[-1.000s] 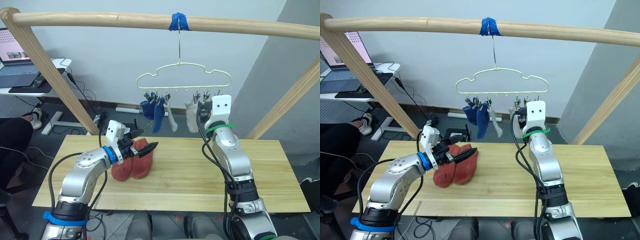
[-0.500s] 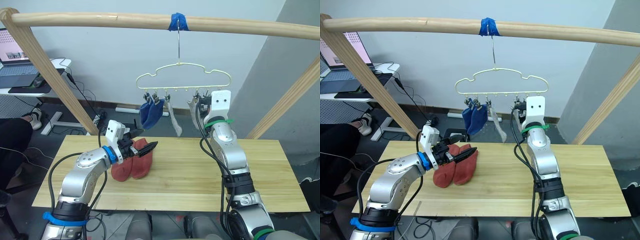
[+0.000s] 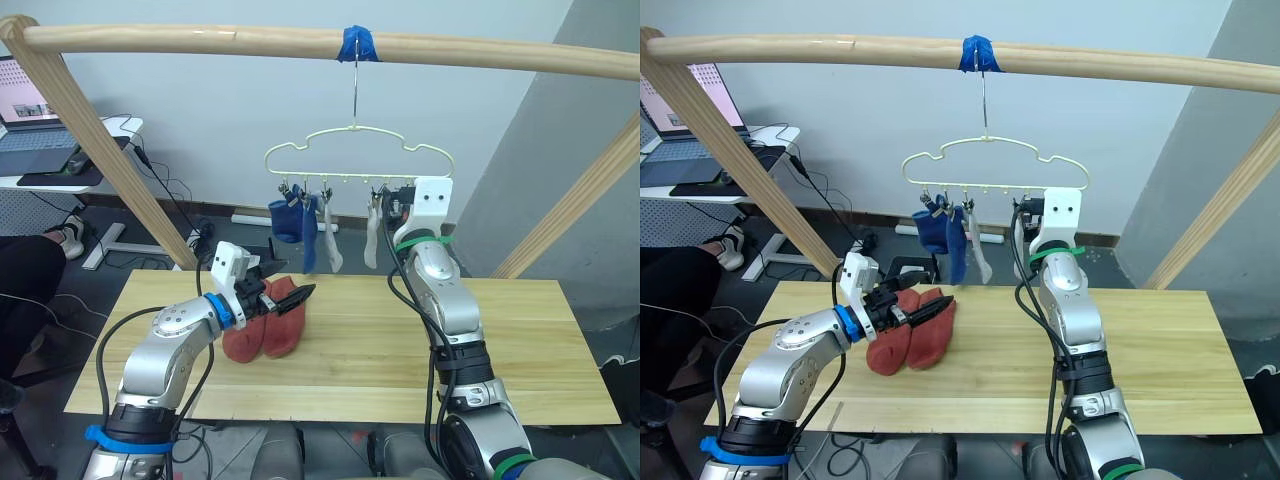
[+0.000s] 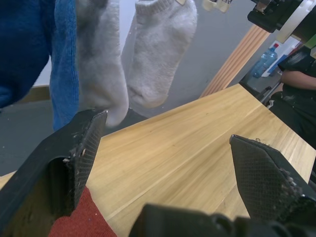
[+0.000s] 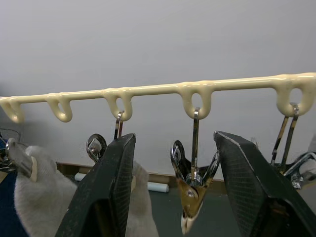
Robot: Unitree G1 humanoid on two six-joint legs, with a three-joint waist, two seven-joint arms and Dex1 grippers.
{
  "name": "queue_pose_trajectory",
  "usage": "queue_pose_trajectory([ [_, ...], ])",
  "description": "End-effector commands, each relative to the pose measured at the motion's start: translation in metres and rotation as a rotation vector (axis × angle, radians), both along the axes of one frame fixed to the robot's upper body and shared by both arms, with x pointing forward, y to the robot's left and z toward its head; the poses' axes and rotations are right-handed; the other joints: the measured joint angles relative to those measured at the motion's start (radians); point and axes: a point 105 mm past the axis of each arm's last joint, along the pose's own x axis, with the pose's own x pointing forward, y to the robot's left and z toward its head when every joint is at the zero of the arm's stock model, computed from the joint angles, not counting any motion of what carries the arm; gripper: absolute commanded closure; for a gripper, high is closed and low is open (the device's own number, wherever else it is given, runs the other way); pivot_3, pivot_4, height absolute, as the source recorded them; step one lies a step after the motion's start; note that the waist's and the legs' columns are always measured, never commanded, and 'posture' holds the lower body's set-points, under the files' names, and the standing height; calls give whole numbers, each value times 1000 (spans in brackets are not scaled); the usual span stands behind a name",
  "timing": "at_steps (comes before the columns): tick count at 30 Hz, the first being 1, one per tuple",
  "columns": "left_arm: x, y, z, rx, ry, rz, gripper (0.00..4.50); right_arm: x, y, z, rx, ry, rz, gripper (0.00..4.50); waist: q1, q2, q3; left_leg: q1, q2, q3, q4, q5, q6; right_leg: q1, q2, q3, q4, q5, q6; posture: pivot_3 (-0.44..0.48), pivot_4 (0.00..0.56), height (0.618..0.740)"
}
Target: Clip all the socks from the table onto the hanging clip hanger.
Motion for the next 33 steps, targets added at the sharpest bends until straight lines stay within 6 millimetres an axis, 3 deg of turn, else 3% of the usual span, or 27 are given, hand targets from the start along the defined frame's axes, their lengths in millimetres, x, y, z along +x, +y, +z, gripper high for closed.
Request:
queue_pose_trajectory([
  [1, -3, -3, 13, 6, -59, -16, 0, 1, 3, 12, 44, -31, 10, 1856, 0, 0, 0, 0, 0, 0, 0, 0, 0, 0, 0, 0, 0, 0, 0, 81, 151, 740],
  [22, -4, -4, 13, 11, -65, -17, 0, 1, 15, 15, 140, -34, 93, 1856, 0, 0, 0, 0, 0, 0, 0, 0, 0, 0, 0, 0, 0, 0, 0, 86, 149, 740],
  [25, -4, -3, 13, 12, -64, -13, 0, 2, 15, 15, 142, -34, 94, 2435, 0, 0, 0, 0, 0, 0, 0, 0, 0, 0, 0, 0, 0, 0, 0, 88, 151, 740],
  [30, -6, -2, 12, 14, -61, -9, 0, 2, 15, 15, 139, -33, 91, 4104, 0, 0, 0, 0, 0, 0, 0, 0, 0, 0, 0, 0, 0, 0, 0, 92, 154, 740],
  [33, -7, -2, 12, 14, -61, -8, 0, 2, 14, 15, 135, -32, 89, 4104, 0, 0, 0, 0, 0, 0, 0, 0, 0, 0, 0, 0, 0, 0, 0, 92, 156, 740],
])
